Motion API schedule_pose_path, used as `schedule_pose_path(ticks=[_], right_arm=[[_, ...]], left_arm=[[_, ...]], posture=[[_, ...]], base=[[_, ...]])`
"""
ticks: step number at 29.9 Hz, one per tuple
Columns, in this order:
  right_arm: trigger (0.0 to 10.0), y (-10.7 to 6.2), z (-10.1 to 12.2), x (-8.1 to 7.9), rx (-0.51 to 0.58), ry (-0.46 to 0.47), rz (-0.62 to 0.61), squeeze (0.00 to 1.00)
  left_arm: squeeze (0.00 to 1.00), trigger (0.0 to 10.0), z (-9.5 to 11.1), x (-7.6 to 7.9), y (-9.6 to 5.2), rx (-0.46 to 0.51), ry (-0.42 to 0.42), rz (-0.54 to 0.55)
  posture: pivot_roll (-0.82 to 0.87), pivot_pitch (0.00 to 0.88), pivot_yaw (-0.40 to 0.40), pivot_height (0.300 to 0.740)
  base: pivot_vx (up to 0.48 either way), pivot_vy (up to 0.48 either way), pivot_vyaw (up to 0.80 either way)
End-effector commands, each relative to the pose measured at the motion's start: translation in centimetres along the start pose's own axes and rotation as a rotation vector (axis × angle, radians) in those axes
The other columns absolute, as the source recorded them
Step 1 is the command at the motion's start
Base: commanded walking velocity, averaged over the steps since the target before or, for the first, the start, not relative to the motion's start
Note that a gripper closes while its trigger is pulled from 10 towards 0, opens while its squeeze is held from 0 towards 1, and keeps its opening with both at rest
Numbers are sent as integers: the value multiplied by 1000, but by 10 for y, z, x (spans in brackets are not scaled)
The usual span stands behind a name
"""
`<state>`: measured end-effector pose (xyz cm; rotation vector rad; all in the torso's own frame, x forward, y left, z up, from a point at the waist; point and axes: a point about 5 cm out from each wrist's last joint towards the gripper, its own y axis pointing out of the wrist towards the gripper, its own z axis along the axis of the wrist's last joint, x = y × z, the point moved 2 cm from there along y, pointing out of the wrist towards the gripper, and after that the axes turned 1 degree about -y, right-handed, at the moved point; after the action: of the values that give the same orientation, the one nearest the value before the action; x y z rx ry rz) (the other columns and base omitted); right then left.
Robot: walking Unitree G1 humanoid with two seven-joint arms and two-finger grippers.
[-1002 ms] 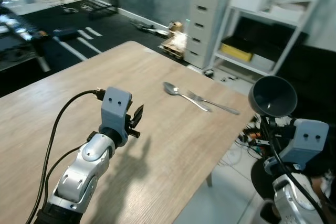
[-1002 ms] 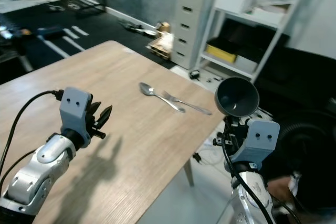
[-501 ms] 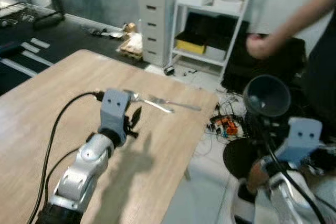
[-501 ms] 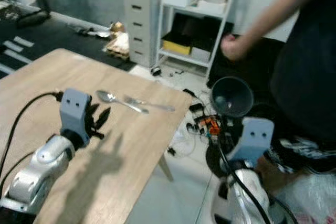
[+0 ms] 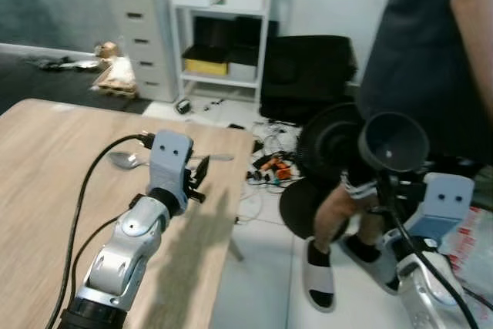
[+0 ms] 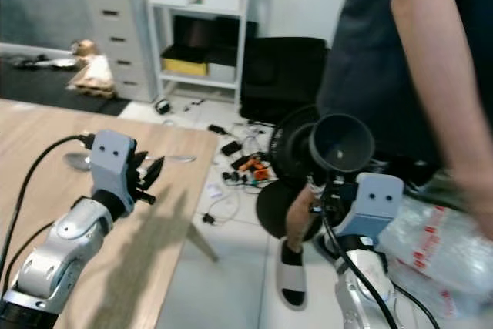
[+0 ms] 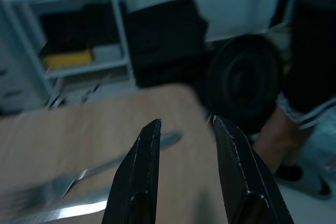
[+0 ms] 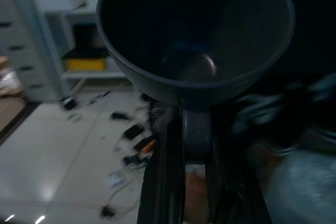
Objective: Setting the table
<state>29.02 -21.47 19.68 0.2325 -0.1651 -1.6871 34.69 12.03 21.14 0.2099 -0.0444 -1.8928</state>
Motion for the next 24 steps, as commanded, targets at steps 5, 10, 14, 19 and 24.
schedule_pose_path(ticks=[5, 10, 14, 19, 24], right_arm=[[10000, -2, 0, -1, -1, 12, -1, 0], [10000, -2, 1, -1, 3, 11, -1, 0], [10000, -2, 0, -1, 2, 11, 0, 0], [10000, -2, 1, -1, 0, 11, 2, 0], [10000, -2, 1, -1, 0, 10, 3, 0]], left_arm=[[0, 10000, -2, -2, 0, -8, -7, -2], [0, 10000, 1, -3, 2, 3, -10, -11], [0, 10000, 2, -3, 4, 9, -15, -16], [0, 10000, 3, -3, 5, 12, -23, -26], [0, 10000, 4, -2, 5, 16, -32, -41]], posture=[[-3, 128, 94, 740], [-5, 130, 94, 740], [-5, 130, 94, 740], [-6, 133, 91, 740], [-7, 137, 88, 740]], base=[[0, 0, -788], [0, 0, -788], [0, 0, -786], [0, 0, -788], [0, 0, -786]])
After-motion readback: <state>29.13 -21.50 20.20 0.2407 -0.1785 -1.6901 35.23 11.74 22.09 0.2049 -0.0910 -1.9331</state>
